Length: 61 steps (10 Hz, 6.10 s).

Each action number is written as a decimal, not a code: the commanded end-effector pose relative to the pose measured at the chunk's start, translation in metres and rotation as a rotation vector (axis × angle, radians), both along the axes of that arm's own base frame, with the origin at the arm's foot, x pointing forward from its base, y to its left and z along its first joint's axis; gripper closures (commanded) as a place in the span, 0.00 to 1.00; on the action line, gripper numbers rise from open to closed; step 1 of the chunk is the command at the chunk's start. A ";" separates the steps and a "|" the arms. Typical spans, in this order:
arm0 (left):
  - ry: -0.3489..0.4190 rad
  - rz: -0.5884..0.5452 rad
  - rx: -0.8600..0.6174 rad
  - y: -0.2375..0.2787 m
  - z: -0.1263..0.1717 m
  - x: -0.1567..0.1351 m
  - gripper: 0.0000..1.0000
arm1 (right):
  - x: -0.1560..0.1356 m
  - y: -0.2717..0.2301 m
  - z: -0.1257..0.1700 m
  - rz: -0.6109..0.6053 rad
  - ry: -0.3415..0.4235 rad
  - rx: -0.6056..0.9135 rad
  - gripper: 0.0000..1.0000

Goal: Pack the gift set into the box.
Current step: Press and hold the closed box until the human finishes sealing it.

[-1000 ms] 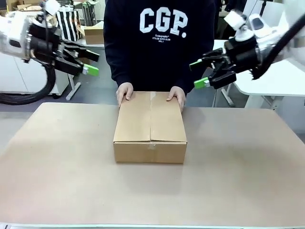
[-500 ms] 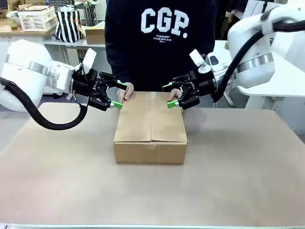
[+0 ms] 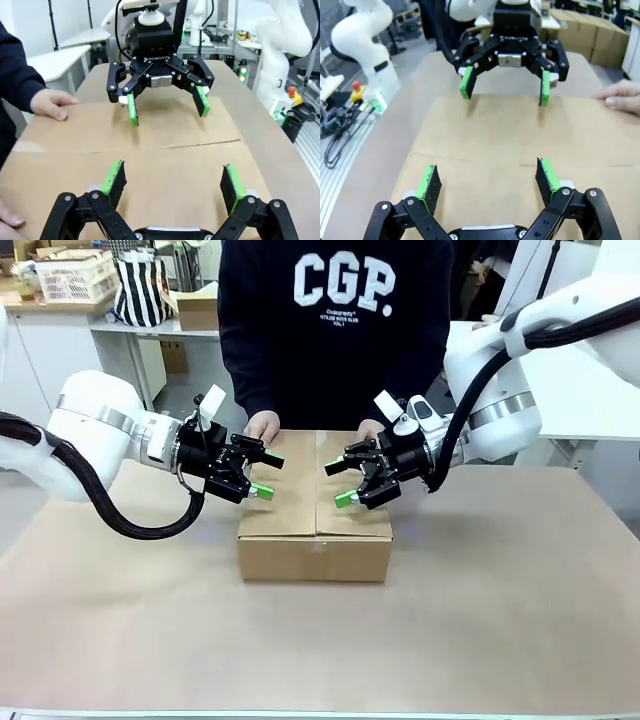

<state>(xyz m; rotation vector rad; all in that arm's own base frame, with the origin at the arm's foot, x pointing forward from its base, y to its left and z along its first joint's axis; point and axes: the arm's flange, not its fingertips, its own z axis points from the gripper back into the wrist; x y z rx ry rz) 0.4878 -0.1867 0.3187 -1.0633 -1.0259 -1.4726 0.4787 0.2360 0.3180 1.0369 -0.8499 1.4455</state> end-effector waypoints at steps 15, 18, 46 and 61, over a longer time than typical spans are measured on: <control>0.036 0.031 0.109 -0.012 -0.015 0.007 0.00 | 0.009 -0.036 -0.022 -0.124 0.058 0.031 0.00; 0.036 0.031 0.109 -0.012 -0.015 0.007 0.00 | 0.009 -0.036 -0.022 -0.124 0.058 0.031 0.00; 0.036 0.031 0.109 -0.012 -0.015 0.007 0.00 | 0.009 -0.036 -0.022 -0.124 0.058 0.031 0.00; 0.036 0.031 0.109 -0.012 -0.015 0.007 0.00 | 0.009 -0.036 -0.022 -0.124 0.058 0.031 0.00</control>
